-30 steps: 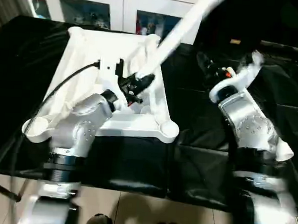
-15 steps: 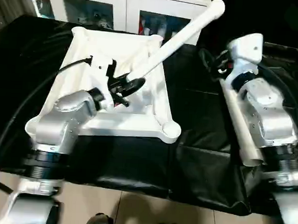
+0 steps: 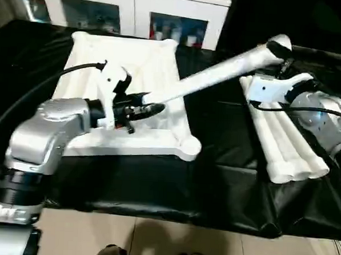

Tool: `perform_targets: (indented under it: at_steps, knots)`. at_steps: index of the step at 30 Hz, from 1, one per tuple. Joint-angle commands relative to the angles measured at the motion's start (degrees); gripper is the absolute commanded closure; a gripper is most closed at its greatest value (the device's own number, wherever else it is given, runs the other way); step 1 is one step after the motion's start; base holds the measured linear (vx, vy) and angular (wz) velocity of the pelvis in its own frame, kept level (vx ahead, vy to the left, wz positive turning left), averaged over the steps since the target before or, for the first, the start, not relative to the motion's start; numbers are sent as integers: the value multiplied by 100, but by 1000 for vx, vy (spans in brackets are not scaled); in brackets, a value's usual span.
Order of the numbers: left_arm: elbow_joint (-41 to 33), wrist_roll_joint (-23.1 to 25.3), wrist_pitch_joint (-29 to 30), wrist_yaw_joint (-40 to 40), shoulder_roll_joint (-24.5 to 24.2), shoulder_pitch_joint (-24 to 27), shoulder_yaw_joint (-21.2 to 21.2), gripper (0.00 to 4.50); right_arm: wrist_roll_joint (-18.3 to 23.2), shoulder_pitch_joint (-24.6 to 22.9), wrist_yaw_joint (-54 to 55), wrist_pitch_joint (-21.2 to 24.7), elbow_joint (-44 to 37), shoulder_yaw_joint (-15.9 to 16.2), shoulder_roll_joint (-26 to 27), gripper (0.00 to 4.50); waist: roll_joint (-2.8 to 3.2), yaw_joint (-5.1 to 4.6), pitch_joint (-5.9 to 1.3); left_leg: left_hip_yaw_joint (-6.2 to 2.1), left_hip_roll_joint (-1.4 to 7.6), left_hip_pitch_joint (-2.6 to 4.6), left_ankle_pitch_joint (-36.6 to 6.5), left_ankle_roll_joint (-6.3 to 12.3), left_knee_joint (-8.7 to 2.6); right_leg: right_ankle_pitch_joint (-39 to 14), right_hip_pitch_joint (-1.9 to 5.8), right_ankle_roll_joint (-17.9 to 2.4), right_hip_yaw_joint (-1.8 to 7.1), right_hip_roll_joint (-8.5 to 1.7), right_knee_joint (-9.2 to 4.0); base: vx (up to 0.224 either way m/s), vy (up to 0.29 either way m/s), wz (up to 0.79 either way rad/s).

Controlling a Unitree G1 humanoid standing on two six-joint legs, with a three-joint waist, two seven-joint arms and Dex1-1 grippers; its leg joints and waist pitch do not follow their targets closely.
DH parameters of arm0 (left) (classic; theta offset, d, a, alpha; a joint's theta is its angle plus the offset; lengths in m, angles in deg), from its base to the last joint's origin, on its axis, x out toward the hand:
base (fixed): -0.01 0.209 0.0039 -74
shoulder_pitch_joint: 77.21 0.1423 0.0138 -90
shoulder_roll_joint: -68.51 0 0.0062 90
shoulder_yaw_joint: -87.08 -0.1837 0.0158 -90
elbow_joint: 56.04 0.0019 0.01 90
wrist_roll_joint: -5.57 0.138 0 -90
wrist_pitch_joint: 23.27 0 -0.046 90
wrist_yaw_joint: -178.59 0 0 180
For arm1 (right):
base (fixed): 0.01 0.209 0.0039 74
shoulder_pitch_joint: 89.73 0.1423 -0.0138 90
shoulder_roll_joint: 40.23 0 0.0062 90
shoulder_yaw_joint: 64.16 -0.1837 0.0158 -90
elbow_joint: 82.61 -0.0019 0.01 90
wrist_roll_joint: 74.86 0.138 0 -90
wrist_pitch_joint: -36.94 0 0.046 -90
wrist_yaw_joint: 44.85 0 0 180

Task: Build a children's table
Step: Pick table leg

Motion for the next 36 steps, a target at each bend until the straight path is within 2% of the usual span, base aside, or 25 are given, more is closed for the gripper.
perform_targets:
  at_steps: [1, 4, 8, 9, 14, 15, 17, 24, 27, 36]
  knots:
    - [-188, -123, 12, 91, -34, 20, -19, 318, -84, 102, 53, -59, 113, 56, -5, 70, -16, 0, -589, -107, 144, 166, -1622, -180, -324, -1587, 264, -889, 139, -181, -380, 0, 0, 0]
    - [-307, -256, 59, 320, -191, 83, -26, 318, -328, 150, 181, -153, 449, 213, 8, 70, -1, -6, -597, -107, 151, 161, -1535, -149, -315, -1410, 268, -977, 138, -189, -356, 0, 0, 0]
    - [-346, -383, 77, 531, -294, 97, 46, 318, -391, 135, 118, -266, 710, 271, -4, 70, 11, -19, -583, -102, 156, 166, -1585, -140, -307, -1333, 247, -1029, 138, -175, -349, 0, 0, 0]
    - [-355, -389, 70, 567, -314, 106, 42, 318, -385, 137, 102, -287, 733, 276, -4, 88, 10, -19, -579, -105, 156, 169, -1625, -142, -309, -1387, 247, -1022, 139, -180, -348, 0, 0, 0]
    - [-379, -433, 128, 685, -370, 121, 104, 318, -452, 215, 207, -474, 1042, 301, 52, 117, 10, -25, -570, -106, 156, 173, -1714, -179, -308, -1497, 237, -997, 143, -184, -359, 0, 0, 0]
    - [-385, -455, 129, 785, -431, 131, 98, 318, -463, 228, 221, -487, 1095, 311, 64, 142, 14, -27, -567, -107, 154, 169, -1716, -187, -310, -1512, 239, -986, 146, -183, -361, 0, 0, 0]
    - [-394, -486, 110, 825, -482, 148, 82, 318, -498, 254, 265, -517, 1172, 324, 82, 151, 9, -30, -570, -108, 151, 165, -1716, -183, -308, -1534, 240, -980, 146, -186, -358, 0, 0, 0]
    - [-326, -516, 102, 875, -527, 126, 112, 318, -555, 279, 337, -654, 1336, 313, 158, 206, 23, -35, -564, -107, 152, 166, -1698, -176, -313, -1403, 242, -1017, 145, -176, -345, 0, 0, 0]
    - [-266, -505, 83, 886, -524, 100, 130, 318, -542, 290, 353, -703, 1389, 285, 188, 244, 22, -38, -560, -106, 151, 170, -1732, -182, -313, -1450, 235, -1007, 146, -176, -352, 0, 0, 0]
    - [-60, -510, -24, 869, -552, 28, 210, 318, -526, 308, 350, -780, 1478, 246, 230, 260, 24, -37, -563, -109, 148, 163, -1722, -179, -315, -1406, 241, -1010, 146, -175, -345, 0, 0, 0]
